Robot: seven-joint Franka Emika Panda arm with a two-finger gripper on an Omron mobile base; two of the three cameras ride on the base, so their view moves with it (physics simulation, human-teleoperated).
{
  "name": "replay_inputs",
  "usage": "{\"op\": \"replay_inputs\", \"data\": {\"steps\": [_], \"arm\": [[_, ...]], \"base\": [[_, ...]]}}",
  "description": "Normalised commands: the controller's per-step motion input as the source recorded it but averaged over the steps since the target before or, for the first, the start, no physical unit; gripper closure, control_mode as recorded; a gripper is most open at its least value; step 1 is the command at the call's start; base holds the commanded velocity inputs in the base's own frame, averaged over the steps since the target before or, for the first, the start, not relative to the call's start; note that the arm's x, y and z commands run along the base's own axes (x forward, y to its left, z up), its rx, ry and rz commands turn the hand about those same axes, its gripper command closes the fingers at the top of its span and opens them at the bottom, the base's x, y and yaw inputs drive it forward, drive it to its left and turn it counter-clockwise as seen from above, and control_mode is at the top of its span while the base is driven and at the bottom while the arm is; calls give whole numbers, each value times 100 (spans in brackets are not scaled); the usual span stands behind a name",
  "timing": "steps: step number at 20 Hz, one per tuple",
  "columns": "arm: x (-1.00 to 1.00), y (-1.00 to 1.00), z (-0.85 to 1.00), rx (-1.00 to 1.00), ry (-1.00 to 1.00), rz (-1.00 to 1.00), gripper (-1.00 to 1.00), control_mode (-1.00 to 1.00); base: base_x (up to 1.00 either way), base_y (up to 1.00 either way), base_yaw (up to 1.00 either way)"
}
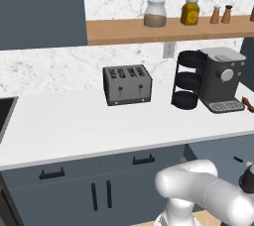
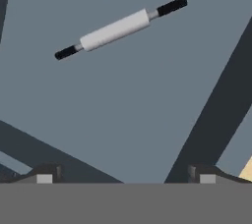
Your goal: Pick the rolling pin from the drawer and place it on the counter.
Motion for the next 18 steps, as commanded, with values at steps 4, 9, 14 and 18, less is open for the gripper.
{"op": "replay_inputs", "data": {"steps": [4,9,14,18], "arm": [[64,0,-8,-2,11,21,-100,-100],[52,-2,-8,-1,17,20,-100,-100],[7,0,0,0,6,12,-100,-100],[0,-7,-3,0,1,4,-100,-100]], "base": [[0,0,0],[0,0,0],[0,0,0],[0,0,0]]}}
